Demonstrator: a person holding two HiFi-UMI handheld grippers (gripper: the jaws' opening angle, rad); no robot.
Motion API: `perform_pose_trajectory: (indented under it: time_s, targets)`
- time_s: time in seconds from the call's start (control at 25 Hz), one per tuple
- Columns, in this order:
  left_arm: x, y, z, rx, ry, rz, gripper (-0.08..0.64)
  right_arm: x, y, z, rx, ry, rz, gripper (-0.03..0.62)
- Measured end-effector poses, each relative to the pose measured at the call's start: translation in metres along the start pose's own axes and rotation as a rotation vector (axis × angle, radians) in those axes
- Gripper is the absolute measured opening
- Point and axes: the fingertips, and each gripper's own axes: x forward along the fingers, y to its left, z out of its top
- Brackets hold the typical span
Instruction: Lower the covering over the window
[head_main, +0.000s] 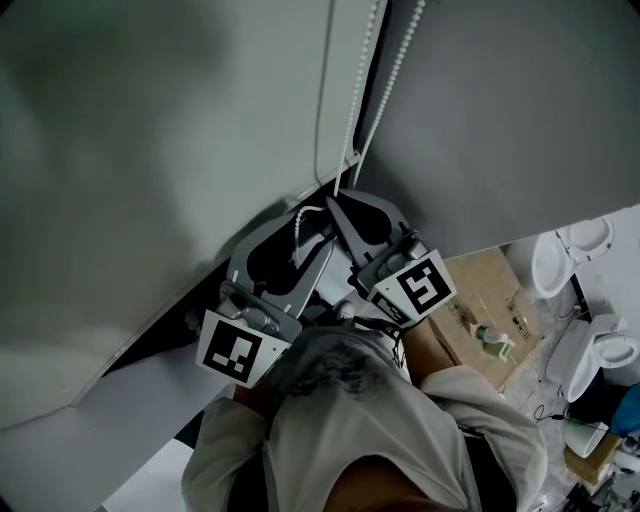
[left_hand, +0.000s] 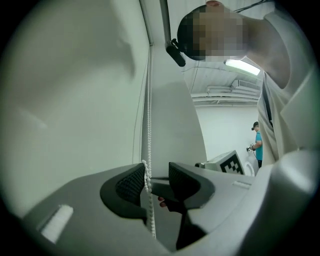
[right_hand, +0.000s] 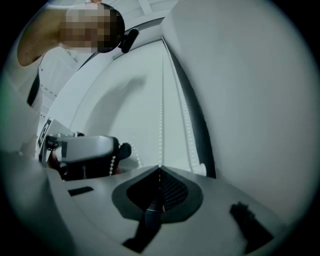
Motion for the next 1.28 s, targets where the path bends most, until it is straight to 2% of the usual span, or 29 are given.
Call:
perform_pose_trajectory:
  time_s: [0.24, 0.48, 0.72, 0.8, 0.84, 1.08, 1.28]
  targets:
    - [-0.002, 0.0, 0.007, 0.018, -0.004, 0.004, 0.146, -0.003, 0.004, -0.021, 0.006, 0.045, -0.017, 0.017]
    - [0.005, 0.009, 0.021, 0.068, -0.031, -0.003, 0.138, -0.003, 0.014, -0.017, 0.0, 0.045, -0.012, 0.018]
    - [0.036, 0.016, 0.039, 0.034, -0.093, -0.019, 0.102, -0.004, 0.021, -0.017, -0.011, 0.05, -0.003, 0.017]
    - [0.043, 0.016, 0.044, 0.047, -0.124, -0.02, 0.055, -0.005, 0.022, -0.018, -0.019, 0.054, -0.001, 0.017]
    - [0.045, 0.015, 0.043, 0.049, -0.129, -0.022, 0.003, -0.006, 0.022, -0.02, -0.024, 0.058, -0.001, 0.018]
    - [0.044, 0.013, 0.048, 0.012, -0.192, -0.049, 0.006, -0.009, 0.021, -0.016, -0.032, 0.063, -0.021, 0.018]
    - [0.047, 0.015, 0.029, 0.006, -0.155, -0.049, 0.006, -0.008, 0.023, -0.033, -0.061, 0.108, -0.005, 0.018]
